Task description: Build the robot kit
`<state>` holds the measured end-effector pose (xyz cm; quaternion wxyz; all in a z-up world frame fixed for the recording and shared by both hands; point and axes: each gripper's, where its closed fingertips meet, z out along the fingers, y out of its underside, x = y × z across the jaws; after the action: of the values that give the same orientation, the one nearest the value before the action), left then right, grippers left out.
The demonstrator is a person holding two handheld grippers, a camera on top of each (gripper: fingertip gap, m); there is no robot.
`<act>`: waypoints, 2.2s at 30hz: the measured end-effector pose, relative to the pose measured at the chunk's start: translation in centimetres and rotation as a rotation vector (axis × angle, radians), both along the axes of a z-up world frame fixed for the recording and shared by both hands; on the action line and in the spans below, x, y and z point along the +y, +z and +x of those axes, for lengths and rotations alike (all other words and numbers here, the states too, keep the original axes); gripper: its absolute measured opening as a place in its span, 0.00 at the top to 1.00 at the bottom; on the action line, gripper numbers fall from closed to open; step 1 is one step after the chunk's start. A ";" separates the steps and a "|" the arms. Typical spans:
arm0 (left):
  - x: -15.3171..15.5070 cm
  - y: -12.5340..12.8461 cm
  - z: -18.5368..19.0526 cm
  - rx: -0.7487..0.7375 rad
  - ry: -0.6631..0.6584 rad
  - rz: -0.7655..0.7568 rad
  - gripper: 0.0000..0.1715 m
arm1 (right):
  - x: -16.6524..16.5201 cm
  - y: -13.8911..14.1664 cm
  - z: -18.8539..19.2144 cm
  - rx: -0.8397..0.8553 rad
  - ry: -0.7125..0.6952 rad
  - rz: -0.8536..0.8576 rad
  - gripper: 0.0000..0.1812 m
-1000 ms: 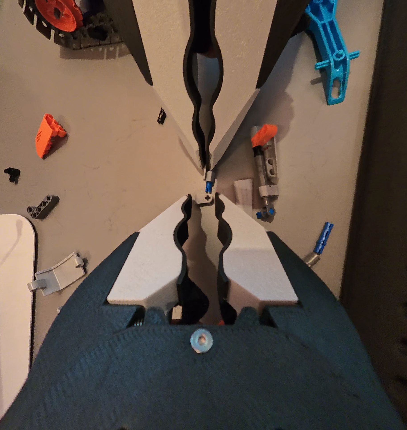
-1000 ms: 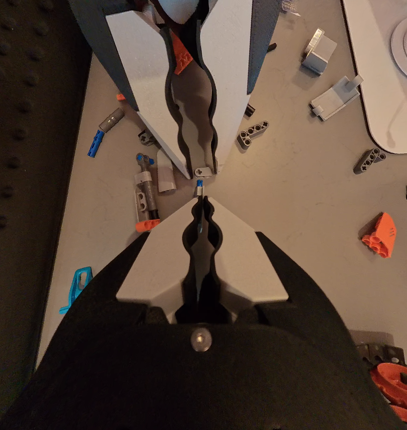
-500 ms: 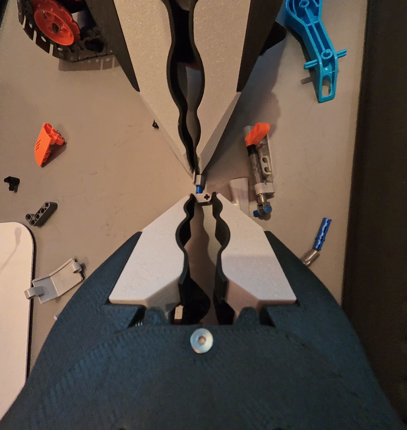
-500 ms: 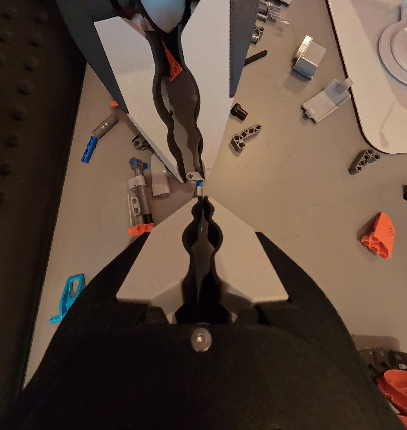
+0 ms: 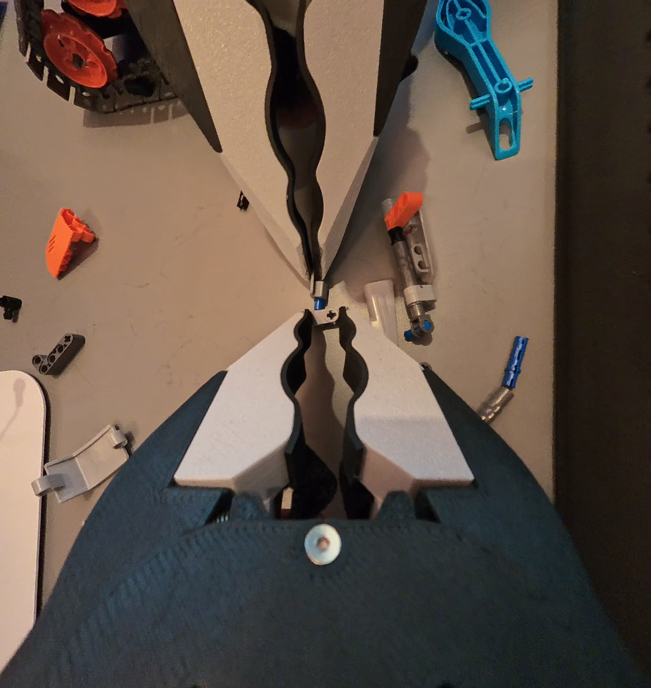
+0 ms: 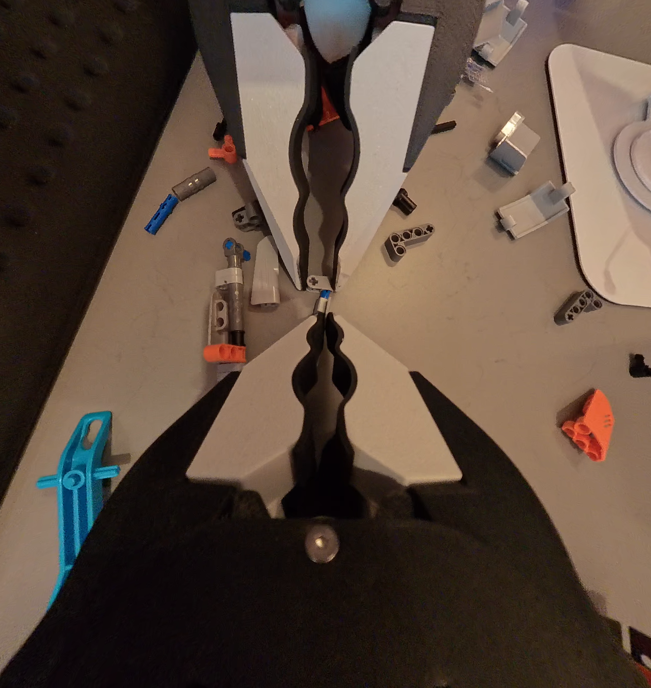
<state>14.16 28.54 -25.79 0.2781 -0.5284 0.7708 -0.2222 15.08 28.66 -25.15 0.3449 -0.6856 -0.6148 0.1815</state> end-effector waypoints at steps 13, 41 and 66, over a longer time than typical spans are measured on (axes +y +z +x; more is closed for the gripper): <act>-0.7 0.0 -0.2 0.001 -0.046 -0.024 0.92 | -0.2 0.0 -0.8 -0.025 0.045 0.038 1.00; 1.6 8.4 -0.1 -0.310 -0.037 0.759 0.92 | 2.8 7.0 -0.1 -0.065 -0.149 0.491 0.97; 3.9 14.8 -1.6 -0.613 0.258 0.187 0.88 | 5.3 13.8 -2.0 -0.188 -0.271 0.890 0.97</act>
<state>12.60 32.44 -10.99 0.5698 -0.5023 0.5953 -0.2618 13.03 33.97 -11.32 0.5687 -0.5586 -0.5665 -0.2089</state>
